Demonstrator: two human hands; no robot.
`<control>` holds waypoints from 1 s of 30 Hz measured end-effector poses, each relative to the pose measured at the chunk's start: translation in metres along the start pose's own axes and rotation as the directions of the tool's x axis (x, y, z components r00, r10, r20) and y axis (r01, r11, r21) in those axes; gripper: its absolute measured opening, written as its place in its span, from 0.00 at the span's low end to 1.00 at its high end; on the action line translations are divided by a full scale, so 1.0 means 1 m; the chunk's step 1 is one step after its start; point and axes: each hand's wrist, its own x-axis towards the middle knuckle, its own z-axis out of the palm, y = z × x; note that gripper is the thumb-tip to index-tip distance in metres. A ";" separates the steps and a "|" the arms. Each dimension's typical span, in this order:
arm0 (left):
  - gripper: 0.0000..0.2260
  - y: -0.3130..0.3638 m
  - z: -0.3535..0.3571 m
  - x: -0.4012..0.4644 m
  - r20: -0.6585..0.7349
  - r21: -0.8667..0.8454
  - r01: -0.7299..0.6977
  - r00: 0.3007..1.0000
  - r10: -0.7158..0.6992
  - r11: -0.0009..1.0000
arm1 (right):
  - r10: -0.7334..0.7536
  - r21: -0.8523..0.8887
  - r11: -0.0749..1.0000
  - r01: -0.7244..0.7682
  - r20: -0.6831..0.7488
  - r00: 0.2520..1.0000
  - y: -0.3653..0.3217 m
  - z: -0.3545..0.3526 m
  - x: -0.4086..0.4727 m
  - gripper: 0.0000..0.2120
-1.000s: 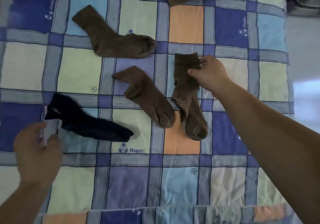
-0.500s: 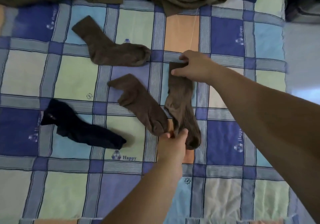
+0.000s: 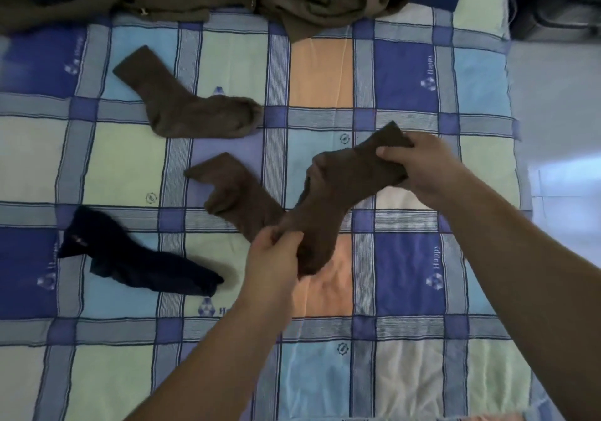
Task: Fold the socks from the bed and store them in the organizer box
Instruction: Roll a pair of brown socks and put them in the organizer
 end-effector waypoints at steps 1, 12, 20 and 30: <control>0.07 0.011 0.000 0.006 -0.013 0.036 -0.044 0.999 0.045 0.998 | 0.020 0.140 0.990 -0.016 -0.032 0.999 0.008 -0.010 -0.008 0.11; 0.09 0.041 0.032 0.068 -0.044 0.248 -0.086 0.994 0.100 0.965 | 0.257 0.566 0.815 -0.124 -0.161 0.953 0.079 -0.031 -0.033 0.15; 0.14 0.041 0.033 0.068 -0.013 0.203 -0.069 0.997 0.073 0.977 | 0.176 0.878 0.478 -0.017 -0.077 0.981 0.098 -0.020 -0.031 0.14; 0.06 0.060 0.065 0.010 0.126 0.172 -0.237 0.968 0.218 0.956 | 0.120 0.969 0.245 0.027 -0.058 0.991 0.108 -0.014 -0.028 0.34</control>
